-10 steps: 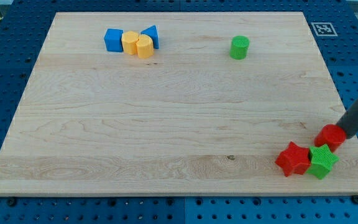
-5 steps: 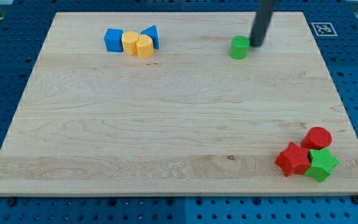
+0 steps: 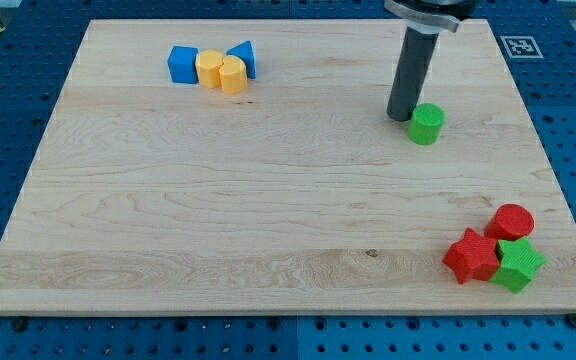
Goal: Move the green circle to the bottom right
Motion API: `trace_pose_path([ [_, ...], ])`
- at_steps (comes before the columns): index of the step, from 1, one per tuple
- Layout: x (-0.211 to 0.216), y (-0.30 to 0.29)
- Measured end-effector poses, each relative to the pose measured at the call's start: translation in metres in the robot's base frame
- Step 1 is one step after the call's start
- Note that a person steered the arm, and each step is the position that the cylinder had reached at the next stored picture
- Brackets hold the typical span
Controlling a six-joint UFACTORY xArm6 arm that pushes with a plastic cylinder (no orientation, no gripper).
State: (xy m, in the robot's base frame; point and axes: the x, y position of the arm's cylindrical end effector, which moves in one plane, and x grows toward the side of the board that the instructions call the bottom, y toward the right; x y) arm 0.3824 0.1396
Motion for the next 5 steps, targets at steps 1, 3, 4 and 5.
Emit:
trace_pose_path([
  [1, -0.011, 0.001],
  [3, 0.017, 0.026],
  [4, 0.017, 0.04],
  [5, 0.026, 0.049],
])
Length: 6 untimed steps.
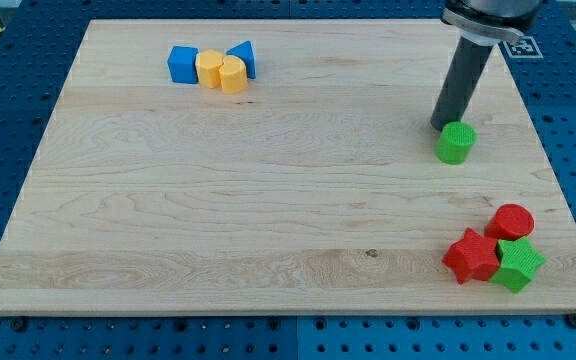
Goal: Move the green circle to the bottom right
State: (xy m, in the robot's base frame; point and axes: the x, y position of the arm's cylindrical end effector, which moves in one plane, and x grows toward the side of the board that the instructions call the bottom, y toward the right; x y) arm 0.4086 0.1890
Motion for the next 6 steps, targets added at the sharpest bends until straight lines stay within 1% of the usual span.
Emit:
trace_pose_path([
  [2, 0.052, 0.007],
  [3, 0.07, 0.019],
  [5, 0.076, 0.046],
  [6, 0.098, 0.039],
])
